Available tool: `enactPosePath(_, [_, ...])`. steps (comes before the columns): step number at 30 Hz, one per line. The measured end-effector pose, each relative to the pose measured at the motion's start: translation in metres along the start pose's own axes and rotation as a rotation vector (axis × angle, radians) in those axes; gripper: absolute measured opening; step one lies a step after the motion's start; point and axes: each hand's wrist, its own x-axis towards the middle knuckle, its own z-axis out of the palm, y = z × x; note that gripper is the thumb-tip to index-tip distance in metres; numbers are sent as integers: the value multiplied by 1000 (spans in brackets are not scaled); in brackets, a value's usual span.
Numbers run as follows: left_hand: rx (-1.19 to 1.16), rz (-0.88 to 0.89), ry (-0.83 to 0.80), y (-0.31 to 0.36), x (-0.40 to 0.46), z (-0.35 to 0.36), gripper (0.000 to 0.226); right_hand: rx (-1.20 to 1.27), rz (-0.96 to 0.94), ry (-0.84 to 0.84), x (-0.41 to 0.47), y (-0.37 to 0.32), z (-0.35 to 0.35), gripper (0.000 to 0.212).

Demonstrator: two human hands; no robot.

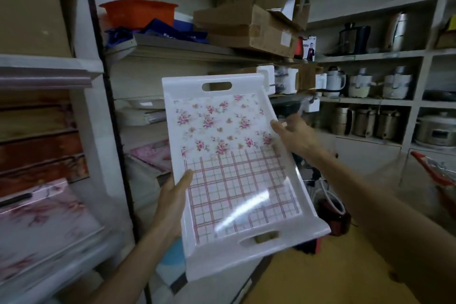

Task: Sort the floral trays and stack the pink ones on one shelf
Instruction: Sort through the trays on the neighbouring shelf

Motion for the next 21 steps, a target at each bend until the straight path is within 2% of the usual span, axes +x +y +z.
enactPosePath(7, [78,5,23,-9,-36,-39,32,111,-15,6,-30,3,45,53])
enactPosePath(13, [180,87,126,2,-54,-71,34,171,-45,-8,-46,-15,81,56])
enactPosePath(19, [231,131,260,-1,-77,-125,36,233,-108,-92,-74,-38,140,43])
enactPosePath(21, [247,119,312,-3,-87,-148,39,253,-112,-128,-86,-45,166,45])
